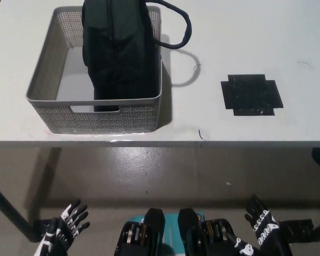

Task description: Use both hands to pick up a lunch bag on the right hand side and place it into a container on the left hand side

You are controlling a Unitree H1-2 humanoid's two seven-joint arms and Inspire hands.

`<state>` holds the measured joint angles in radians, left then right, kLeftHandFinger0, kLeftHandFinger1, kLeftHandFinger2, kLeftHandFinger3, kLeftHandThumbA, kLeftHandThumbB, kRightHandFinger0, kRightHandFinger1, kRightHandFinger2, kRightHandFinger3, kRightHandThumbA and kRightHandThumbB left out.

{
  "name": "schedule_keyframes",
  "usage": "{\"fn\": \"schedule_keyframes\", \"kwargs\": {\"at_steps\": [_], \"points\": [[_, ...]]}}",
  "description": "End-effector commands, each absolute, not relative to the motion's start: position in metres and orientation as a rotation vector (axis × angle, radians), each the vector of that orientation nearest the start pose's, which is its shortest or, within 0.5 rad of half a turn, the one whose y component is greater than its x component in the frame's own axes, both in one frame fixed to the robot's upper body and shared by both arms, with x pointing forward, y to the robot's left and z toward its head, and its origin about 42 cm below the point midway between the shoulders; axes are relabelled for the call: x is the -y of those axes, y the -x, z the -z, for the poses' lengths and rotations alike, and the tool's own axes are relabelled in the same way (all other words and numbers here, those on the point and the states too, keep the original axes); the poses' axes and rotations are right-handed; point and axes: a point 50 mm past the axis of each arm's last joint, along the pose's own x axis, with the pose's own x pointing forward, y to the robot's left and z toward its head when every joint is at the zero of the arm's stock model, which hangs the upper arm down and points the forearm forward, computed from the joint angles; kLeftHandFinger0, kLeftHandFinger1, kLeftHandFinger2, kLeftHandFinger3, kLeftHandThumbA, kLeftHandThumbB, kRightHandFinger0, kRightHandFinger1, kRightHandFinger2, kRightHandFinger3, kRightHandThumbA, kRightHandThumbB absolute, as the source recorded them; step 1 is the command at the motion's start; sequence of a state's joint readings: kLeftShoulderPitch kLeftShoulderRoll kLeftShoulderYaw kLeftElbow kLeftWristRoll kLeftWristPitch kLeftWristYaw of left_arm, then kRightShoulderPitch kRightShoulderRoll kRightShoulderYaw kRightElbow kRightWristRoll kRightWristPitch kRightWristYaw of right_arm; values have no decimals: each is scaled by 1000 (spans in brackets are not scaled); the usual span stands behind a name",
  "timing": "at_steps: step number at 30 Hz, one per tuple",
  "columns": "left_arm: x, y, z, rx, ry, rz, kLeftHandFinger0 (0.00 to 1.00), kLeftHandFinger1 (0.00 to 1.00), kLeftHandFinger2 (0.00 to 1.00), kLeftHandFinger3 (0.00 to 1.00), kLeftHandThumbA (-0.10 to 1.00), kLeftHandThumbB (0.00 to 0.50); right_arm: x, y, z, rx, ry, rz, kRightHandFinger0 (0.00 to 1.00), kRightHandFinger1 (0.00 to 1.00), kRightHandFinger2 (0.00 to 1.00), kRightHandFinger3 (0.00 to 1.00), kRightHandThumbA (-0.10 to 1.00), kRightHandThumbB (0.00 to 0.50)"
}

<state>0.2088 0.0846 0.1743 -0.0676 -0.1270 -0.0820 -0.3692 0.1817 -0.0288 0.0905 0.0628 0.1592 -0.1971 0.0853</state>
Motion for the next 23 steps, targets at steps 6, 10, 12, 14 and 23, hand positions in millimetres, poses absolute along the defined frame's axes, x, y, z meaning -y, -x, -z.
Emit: {"fn": "schedule_keyframes", "kwargs": {"at_steps": [6, 10, 12, 14, 23], "points": [[-294, -215, -73, 106, -82, 55, 1000, 1000, 1000, 1000, 1000, 142, 206, -232, -52, 77, -142, -65, 1000, 1000, 1000, 1000, 1000, 275], [-297, -221, -73, 109, -80, 49, 1000, 1000, 1000, 1000, 1000, 131, 207, -239, -54, 88, -142, -62, 1000, 1000, 1000, 1000, 1000, 268], [-298, -221, -74, 108, -84, 50, 1000, 1000, 1000, 1000, 1000, 119, 206, -241, -54, 84, -145, -58, 1000, 1000, 1000, 1000, 1000, 254], [-298, -220, -74, 98, -80, 41, 1000, 1000, 1000, 1000, 1000, 122, 207, -241, -54, 75, -153, -55, 1000, 1000, 1000, 1000, 1000, 260], [-300, -224, -80, 106, -80, 27, 1000, 1000, 1000, 1000, 1000, 92, 206, -246, -58, 84, -151, -57, 1000, 1000, 1000, 1000, 1000, 263]]}}
